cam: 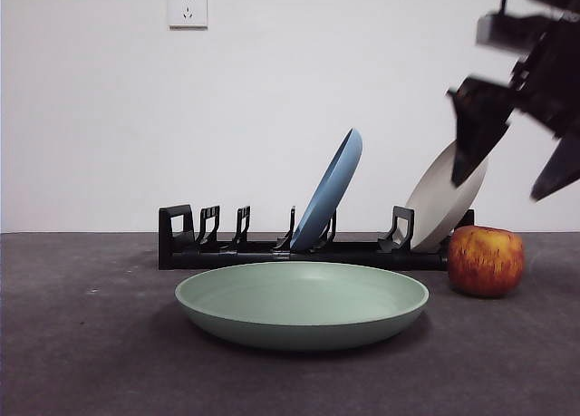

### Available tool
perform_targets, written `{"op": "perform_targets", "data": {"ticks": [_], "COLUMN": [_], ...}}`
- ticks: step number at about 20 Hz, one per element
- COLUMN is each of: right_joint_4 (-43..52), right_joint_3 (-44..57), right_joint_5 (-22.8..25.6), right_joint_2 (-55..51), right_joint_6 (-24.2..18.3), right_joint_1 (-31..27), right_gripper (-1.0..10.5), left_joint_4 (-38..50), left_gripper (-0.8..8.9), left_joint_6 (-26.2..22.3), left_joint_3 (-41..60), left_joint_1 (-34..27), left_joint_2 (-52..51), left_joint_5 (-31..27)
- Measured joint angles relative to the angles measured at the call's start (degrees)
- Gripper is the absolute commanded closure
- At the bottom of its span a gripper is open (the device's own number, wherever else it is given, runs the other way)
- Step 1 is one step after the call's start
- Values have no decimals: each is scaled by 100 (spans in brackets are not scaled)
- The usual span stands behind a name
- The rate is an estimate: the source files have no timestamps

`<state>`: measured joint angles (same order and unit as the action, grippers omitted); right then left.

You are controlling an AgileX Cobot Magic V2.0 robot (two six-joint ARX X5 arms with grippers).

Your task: Take the green plate from the plate rack,put the plate on the table,take the apple from the table,put the apple in the plate

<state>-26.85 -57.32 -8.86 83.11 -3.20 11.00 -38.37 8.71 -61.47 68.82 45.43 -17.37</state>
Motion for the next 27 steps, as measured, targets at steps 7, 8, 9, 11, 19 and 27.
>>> {"op": "perform_targets", "data": {"ticks": [7, 8, 9, 11, 19, 27], "right_joint_4": [688, 726, 769, 859, 890, 640], "right_joint_3": [-4, -4, -4, -4, -7, -9], "right_joint_5": [308, 308, 308, 308, 304, 291], "right_joint_2": [1019, 1093, 1152, 1215, 1440, 1204], "right_joint_6": [-4, -7, -7, -7, -7, -22], "right_joint_1": [103, 103, 103, 103, 103, 186], "right_gripper": [250, 255, 257, 270, 843, 959], "left_joint_4": [-9, -20, -42, -57, -59, -168], "left_gripper": [495, 495, 495, 495, 495, 499], "left_joint_6": [129, 146, 146, 149, 188, 188], "left_joint_3": [0, 0, 0, 0, 0, 0], "left_joint_1": [0, 0, 0, 0, 0, 0], "left_joint_2": [9, 9, 9, 9, 9, 9], "left_joint_5": [0, 0, -2, 0, 0, 0]}}
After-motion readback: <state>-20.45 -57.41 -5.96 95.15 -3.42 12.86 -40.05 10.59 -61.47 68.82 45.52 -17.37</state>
